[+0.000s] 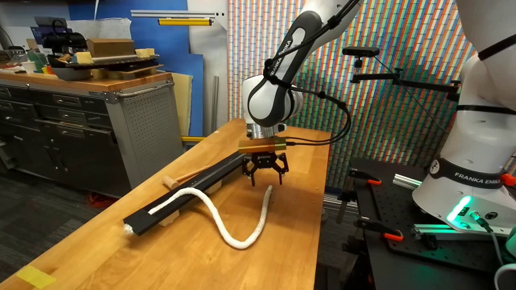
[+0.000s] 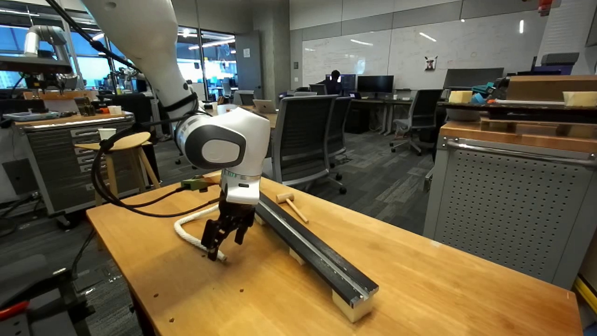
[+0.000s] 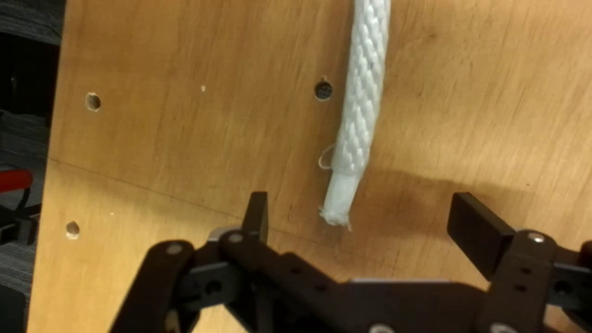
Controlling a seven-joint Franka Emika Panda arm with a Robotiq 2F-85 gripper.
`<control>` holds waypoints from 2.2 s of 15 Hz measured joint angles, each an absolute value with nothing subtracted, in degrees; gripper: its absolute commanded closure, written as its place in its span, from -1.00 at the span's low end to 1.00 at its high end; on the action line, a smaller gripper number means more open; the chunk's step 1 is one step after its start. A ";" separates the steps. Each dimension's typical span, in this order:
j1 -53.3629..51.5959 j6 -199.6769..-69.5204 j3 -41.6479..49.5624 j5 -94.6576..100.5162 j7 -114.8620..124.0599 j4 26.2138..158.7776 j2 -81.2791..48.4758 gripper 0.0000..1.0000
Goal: Place the white rope on the black board
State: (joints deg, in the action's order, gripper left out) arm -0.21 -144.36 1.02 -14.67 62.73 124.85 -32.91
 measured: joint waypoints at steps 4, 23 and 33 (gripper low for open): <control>-0.43 -144.35 1.02 -14.67 62.73 124.84 -33.60 -0.49; -1.34 -144.66 1.01 -15.50 62.72 124.09 -33.87 0.94; 0.46 -145.03 1.07 -19.13 59.67 124.54 -27.15 0.94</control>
State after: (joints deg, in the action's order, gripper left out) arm 0.46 -145.03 1.07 -19.13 59.67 124.54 -27.15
